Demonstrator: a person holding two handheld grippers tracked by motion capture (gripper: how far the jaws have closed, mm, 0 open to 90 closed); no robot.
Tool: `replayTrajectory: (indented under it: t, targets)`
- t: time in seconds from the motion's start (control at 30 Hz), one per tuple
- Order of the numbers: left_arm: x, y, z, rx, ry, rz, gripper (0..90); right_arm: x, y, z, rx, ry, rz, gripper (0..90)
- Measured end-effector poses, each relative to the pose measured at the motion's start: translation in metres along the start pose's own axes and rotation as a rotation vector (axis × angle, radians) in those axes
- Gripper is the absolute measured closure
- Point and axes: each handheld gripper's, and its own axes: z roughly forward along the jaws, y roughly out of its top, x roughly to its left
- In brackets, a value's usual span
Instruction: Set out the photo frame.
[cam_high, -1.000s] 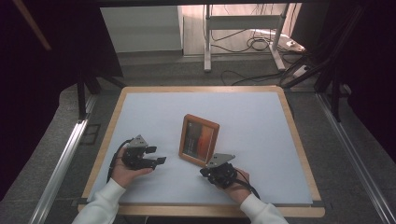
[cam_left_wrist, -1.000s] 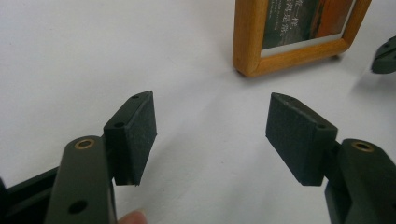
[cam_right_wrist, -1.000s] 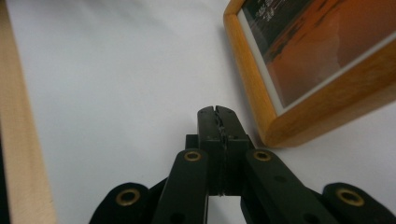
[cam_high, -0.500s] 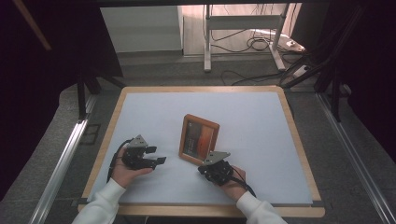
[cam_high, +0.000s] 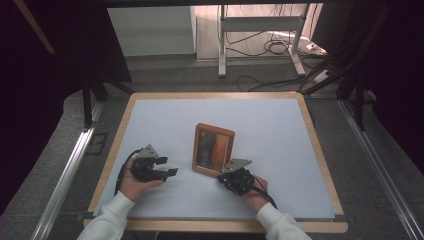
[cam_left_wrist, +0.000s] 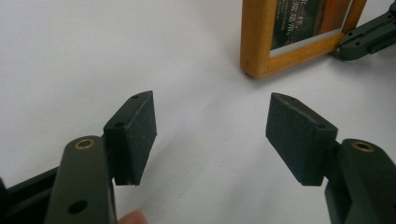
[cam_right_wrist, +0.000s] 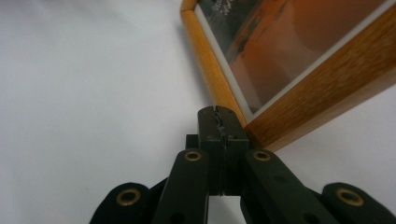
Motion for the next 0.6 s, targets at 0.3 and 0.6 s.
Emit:
replayTrajectory:
  t: [0.3,0.6]
  targets:
    - [0.0000,0.0000,-0.0008,-0.003,0.002,0.001,33.3,-0.0075,-0.0034,-0.0038,0.001,-0.021,0.004,90.0]
    - [0.0001,0.0002,-0.0015,-0.006,0.004,0.001,33.3,-0.0110,-0.0059,-0.0053,-0.006,-0.026,0.006,90.0]
